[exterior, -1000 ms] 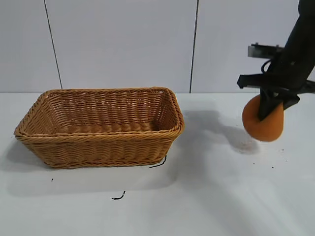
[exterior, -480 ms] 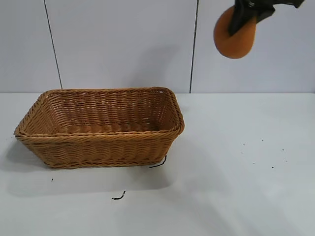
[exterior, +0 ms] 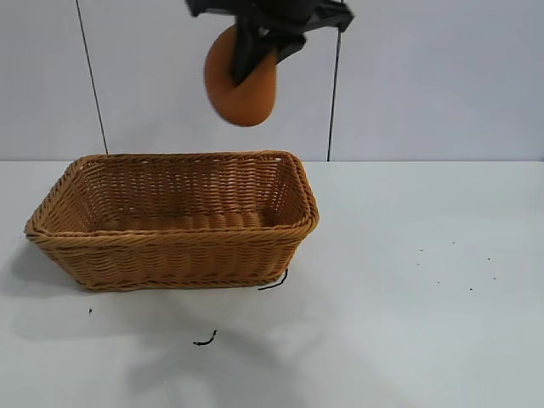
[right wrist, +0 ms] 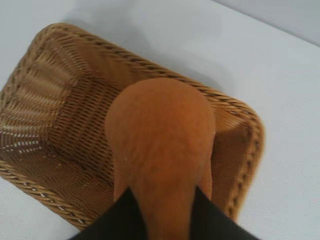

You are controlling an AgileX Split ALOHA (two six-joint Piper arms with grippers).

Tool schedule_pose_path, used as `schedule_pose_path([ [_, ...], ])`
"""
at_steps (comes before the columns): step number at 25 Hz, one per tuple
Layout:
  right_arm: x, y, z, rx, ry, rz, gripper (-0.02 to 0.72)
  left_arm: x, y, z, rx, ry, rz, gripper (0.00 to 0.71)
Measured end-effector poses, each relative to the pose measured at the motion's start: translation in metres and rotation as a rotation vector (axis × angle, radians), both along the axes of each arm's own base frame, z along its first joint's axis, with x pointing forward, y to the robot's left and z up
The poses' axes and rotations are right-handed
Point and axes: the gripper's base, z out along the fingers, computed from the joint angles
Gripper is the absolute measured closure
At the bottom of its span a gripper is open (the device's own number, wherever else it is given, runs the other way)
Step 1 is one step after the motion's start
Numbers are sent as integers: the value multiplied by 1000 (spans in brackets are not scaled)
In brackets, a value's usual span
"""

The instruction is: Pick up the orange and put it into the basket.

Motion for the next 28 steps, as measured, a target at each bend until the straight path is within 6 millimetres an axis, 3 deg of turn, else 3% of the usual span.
schedule_pose_path([
  [3,3,2,-28,-34,40,1,637,0,0,0,0,0,0,71],
  [5,3,2,-32,-33,53,-1,581,0,0,0,0,0,0,71],
  [10,5,5,-15,-21,52,13,119,0,0,0,0,0,0,71],
  [12,7,7,1,-20,46,19,51,0,0,0,0,0,0,71],
  [16,16,4,47,-20,-25,13,16,0,0,0,0,0,0,71],
  [20,30,-19,82,-37,-93,-83,15,0,0,0,0,0,0,71],
  [23,47,-51,87,-68,-100,-168,12,0,0,0,0,0,0,71],
  [28,80,-132,86,-105,-75,-326,9,0,0,0,0,0,0,71],
])
